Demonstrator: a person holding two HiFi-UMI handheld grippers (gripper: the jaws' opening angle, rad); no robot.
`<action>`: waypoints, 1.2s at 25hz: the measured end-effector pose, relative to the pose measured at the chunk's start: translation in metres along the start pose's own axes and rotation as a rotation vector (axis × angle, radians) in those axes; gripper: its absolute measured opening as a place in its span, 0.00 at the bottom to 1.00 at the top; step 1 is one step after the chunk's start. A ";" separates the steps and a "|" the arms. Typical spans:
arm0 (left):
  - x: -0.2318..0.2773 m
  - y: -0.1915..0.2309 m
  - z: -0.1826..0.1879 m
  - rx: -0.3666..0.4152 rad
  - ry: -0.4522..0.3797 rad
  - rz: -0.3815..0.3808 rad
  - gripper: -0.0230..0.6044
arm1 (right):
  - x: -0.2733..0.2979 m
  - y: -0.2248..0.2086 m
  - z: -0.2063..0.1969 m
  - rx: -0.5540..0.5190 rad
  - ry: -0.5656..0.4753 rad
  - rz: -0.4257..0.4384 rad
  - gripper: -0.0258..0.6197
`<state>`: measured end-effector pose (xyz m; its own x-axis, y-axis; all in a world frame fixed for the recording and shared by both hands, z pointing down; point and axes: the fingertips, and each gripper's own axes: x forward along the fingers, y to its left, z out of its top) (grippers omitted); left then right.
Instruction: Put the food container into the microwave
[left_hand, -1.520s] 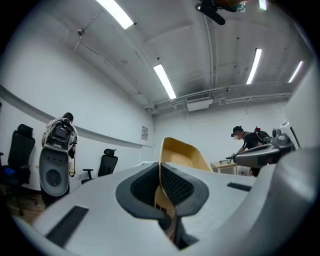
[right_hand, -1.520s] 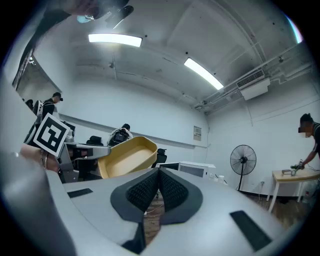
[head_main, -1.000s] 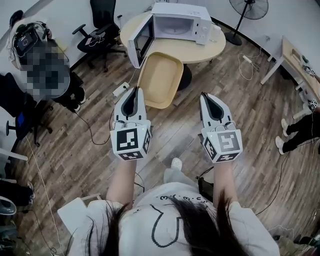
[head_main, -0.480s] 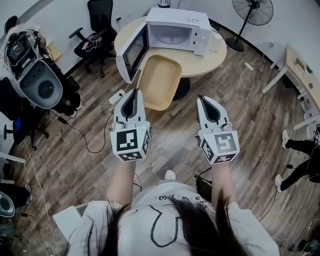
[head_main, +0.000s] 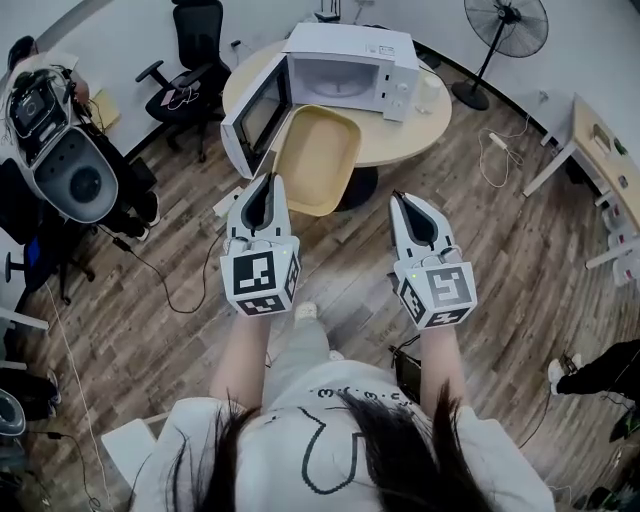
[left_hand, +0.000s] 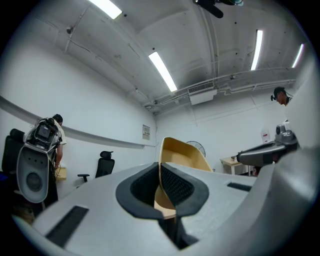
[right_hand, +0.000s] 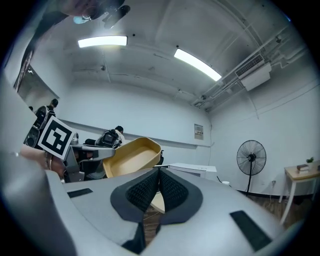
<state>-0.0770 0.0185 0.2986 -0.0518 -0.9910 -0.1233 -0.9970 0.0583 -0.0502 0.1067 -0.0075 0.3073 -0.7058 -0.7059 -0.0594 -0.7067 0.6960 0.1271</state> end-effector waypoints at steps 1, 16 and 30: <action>0.003 0.000 -0.001 0.002 0.000 -0.001 0.07 | 0.002 -0.002 0.000 0.002 -0.003 -0.003 0.09; 0.110 0.023 -0.019 -0.019 -0.001 -0.018 0.07 | 0.087 -0.049 -0.004 -0.038 -0.006 -0.039 0.09; 0.274 0.049 -0.076 -0.069 0.107 -0.088 0.07 | 0.220 -0.129 -0.040 -0.011 0.079 -0.111 0.09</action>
<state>-0.1442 -0.2592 0.3377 0.0342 -0.9993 -0.0151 -0.9993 -0.0344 0.0124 0.0448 -0.2573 0.3171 -0.6167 -0.7872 0.0044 -0.7797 0.6115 0.1349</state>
